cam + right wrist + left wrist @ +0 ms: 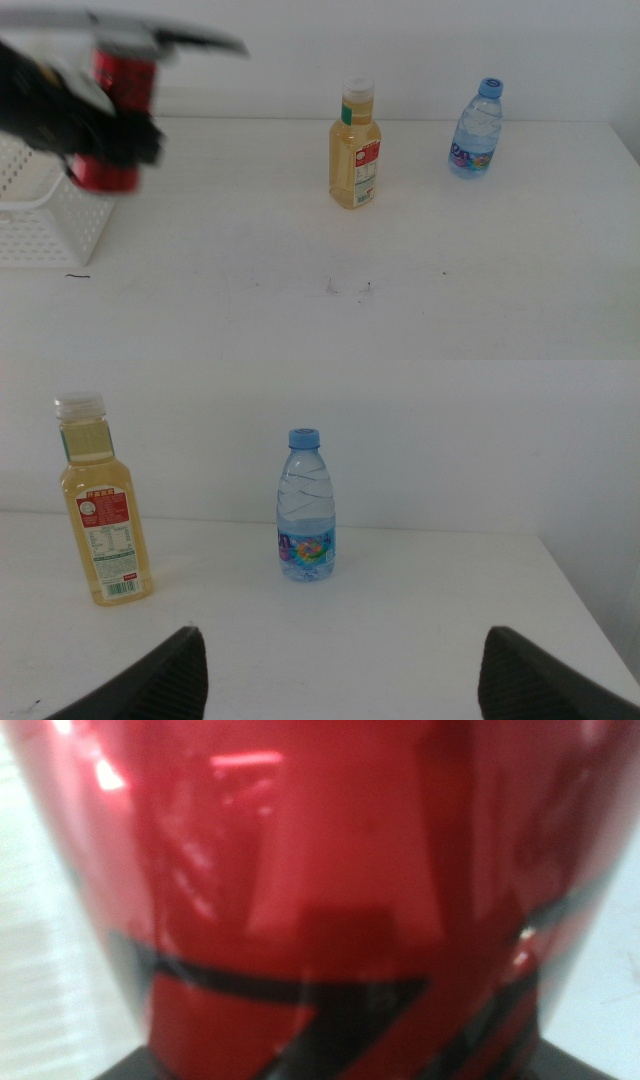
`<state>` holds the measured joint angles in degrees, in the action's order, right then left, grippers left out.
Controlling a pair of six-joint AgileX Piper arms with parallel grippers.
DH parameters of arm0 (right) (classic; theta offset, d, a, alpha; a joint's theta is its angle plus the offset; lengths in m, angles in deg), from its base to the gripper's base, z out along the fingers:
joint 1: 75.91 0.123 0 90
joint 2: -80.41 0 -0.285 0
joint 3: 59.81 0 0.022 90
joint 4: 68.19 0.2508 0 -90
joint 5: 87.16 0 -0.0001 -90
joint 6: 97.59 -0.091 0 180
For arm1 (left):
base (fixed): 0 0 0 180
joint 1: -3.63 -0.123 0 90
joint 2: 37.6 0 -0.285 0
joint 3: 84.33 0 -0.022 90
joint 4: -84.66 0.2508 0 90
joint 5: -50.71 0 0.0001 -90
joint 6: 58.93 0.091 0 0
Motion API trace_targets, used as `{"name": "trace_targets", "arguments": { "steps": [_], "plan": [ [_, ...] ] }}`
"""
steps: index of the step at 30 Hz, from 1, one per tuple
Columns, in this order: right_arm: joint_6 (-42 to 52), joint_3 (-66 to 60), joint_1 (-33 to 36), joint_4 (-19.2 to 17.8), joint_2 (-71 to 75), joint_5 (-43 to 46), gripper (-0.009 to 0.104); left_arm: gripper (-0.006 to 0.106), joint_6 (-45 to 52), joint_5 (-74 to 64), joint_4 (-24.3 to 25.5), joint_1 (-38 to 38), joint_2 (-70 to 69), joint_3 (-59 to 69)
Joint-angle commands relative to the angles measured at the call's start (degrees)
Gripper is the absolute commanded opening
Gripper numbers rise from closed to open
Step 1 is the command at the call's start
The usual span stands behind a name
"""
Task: Use arms to grab the bottles and put them into the dustbin to the left of the table.
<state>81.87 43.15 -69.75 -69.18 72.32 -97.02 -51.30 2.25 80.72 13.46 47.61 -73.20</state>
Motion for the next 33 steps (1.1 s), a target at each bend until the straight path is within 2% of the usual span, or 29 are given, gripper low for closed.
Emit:
{"name": "trace_targets", "arguments": {
  "steps": [1, 6, 9, 14, 16, 28, 33],
  "plan": [
    [0.2, -0.2, -0.5, -0.2, 0.3, 0.6, 0.081, -0.002, 2.7, -8.0, -1.3, -4.0, 1.7, -8.6],
    [0.2, -0.2, -0.5, -0.2, 0.3, 0.6, 0.081, -0.002, 9.8, -21.1, -1.9, -13.5, 8.9, -22.6],
    [0.2, -0.2, -0.5, -0.2, 0.3, 0.6, 0.081, -0.002, 15.3, -21.5, -4.7, -18.3, 14.7, -29.5],
    [0.2, -0.2, -0.5, -0.2, 0.3, 0.6, 0.081, -0.002, 16.6, -21.5, -10.2, -25.3, 23.4, -37.4],
    [0.2, -0.2, -0.5, -0.2, 0.3, 0.6, 0.081, -0.002, 17.7, -21.5, -11.0, -26.9, 26.0, -38.6],
    [0.2, -0.2, -0.5, -0.2, 0.3, 0.6, 0.081, -0.001, 19.5, -21.5, -11.0, -30.2, 39.1, -39.1],
    [0.2, -0.2, -0.5, -0.2, 0.3, 0.6, 0.081, 0.009, 19.5, -21.5, -8.5, -30.2, 42.7, -39.1]
  ]
}}
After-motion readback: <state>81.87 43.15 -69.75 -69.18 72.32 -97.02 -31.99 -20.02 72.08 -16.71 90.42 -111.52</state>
